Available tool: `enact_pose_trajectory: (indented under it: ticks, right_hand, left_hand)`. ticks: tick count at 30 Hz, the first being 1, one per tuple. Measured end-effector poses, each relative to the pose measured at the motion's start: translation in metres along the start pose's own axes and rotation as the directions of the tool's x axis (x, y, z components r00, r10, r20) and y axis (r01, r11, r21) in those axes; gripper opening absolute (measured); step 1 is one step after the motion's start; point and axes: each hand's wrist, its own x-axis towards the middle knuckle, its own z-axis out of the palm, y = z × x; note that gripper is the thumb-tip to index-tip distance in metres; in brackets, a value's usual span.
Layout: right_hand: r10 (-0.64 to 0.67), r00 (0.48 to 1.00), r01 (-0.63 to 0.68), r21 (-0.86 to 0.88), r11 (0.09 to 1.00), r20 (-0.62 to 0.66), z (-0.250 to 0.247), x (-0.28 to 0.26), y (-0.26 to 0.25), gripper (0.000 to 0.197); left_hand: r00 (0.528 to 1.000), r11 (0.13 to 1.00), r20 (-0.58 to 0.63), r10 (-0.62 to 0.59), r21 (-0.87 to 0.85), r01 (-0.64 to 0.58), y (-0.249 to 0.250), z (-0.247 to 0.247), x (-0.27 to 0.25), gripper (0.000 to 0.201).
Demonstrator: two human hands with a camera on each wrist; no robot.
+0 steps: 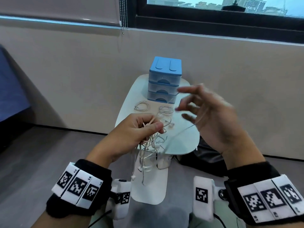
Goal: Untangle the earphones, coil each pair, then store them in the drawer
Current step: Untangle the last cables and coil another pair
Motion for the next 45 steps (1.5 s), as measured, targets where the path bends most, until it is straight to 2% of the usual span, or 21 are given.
enact_pose_trajectory:
  ticks: [3,6,8,10,12,13,15,17,18,20,24,26,29,31,33,35,37,39,40,42,45]
  right_hand:
    - [-0.162,0.96,0.194,0.124,0.973,-0.231,-0.011,0.004,-0.001,0.038]
    - [-0.2,0.855,0.278,0.097,0.956,-0.479,-0.021,0.005,-0.001,0.035]
    - [-0.165,0.797,0.162,-0.058,0.985,-0.581,-0.03,0.004,0.004,0.035]
    - [-0.145,0.777,-0.049,-0.289,0.956,-0.612,-0.036,0.002,0.014,0.028]
    - [-0.128,0.795,-0.185,-0.439,0.879,-0.593,-0.036,-0.001,0.022,0.006]
    - [-0.131,0.804,-0.215,-0.488,0.846,-0.58,-0.035,-0.004,0.024,0.024]
    - [-0.16,0.873,-0.142,-0.555,0.82,-0.46,-0.027,-0.006,0.025,0.048]
    - [-0.106,0.979,-0.023,-0.611,0.791,-0.175,-0.014,-0.008,0.025,0.045]
    - [-0.025,0.999,0.003,-0.624,0.782,-0.027,-0.008,-0.009,0.026,0.036]
    - [0.103,0.986,0.009,-0.652,0.758,0.134,0.002,-0.011,0.026,0.016]
    - [0.066,0.991,0.03,-0.666,0.746,0.118,0.001,-0.012,0.02,0.03]
    - [0.031,0.997,0.01,-0.569,0.822,0.064,0.0,-0.012,0.015,0.034]
    - [-0.052,0.998,0.038,-0.271,0.962,-0.046,0.0,-0.009,0.009,0.031]
    - [-0.145,0.969,0.125,-0.109,0.986,-0.201,-0.003,-0.007,0.003,0.029]
    - [-0.197,0.897,0.225,0.024,0.974,-0.395,-0.012,-0.005,-0.005,0.028]
    - [-0.223,0.765,0.32,0.056,0.946,-0.604,-0.023,-0.004,-0.013,0.026]
    - [-0.307,0.576,0.439,-0.031,0.898,-0.758,-0.036,-0.005,-0.016,0.026]
    - [-0.412,0.42,0.526,-0.153,0.836,-0.809,-0.051,-0.007,-0.016,0.023]
    - [-0.449,0.388,0.55,-0.189,0.814,-0.805,-0.055,-0.008,-0.017,0.013]
    - [-0.452,0.421,0.564,-0.163,0.809,-0.786,-0.058,-0.01,-0.015,0.012]
    - [-0.393,0.593,0.46,-0.105,0.882,-0.703,-0.045,-0.01,-0.004,0.036]
  left_hand:
    - [1.0,1.0,-0.03,-0.003,-0.016,0.003,-0.002,-0.002,-0.002,0.027]
    - [0.998,1.0,-0.065,0.003,-0.028,-0.004,-0.001,-0.002,-0.004,0.027]
    - [0.995,0.999,-0.096,0.005,-0.034,-0.008,0.003,0.0,-0.003,0.028]
    - [0.994,1.0,-0.11,0.012,-0.011,-0.013,0.006,0.002,-0.001,0.03]
    - [0.995,0.999,-0.1,0.026,0.027,-0.024,0.008,0.006,0.0,0.03]
    - [0.996,0.999,-0.085,0.031,0.043,-0.028,0.009,0.009,0.001,0.031]
    - [0.998,0.997,-0.058,0.03,0.078,-0.025,0.01,0.013,0.001,0.031]
    - [1.0,0.994,-0.016,0.013,0.11,-0.011,0.011,0.017,0.002,0.032]
    - [1.0,0.993,0.003,0.003,0.116,-0.003,0.01,0.019,0.003,0.032]
    - [1.0,0.993,0.012,-0.006,0.118,0.004,0.01,0.021,0.004,0.032]
    - [1.0,0.996,-0.011,0.019,0.086,-0.018,0.01,0.014,0.004,0.033]
    - [1.0,0.997,-0.016,0.019,0.07,-0.018,0.007,0.01,0.002,0.032]
    - [1.0,1.0,-0.008,0.012,0.023,-0.012,0.005,0.008,0.0,0.029]
    - [1.0,1.0,-0.017,0.008,-0.004,-0.009,0.005,0.007,-0.001,0.028]
    - [1.0,1.0,-0.026,0.005,-0.024,-0.006,0.006,0.005,-0.002,0.027]
    - [1.0,0.999,-0.028,0.007,-0.037,-0.008,0.005,0.002,-0.002,0.026]
    - [1.0,0.999,-0.028,0.002,-0.048,-0.004,0.003,0.0,-0.002,0.023]
    - [1.0,0.999,-0.025,-0.005,-0.053,0.004,0.002,0.0,-0.003,0.022]
    - [1.0,0.999,-0.023,-0.011,-0.054,0.009,0.002,0.0,-0.003,0.021]
    - [0.999,0.999,-0.031,-0.016,-0.051,0.014,0.002,0.001,-0.004,0.02]
    - [0.997,1.0,-0.07,-0.018,-0.026,0.016,0.003,0.006,-0.001,0.022]
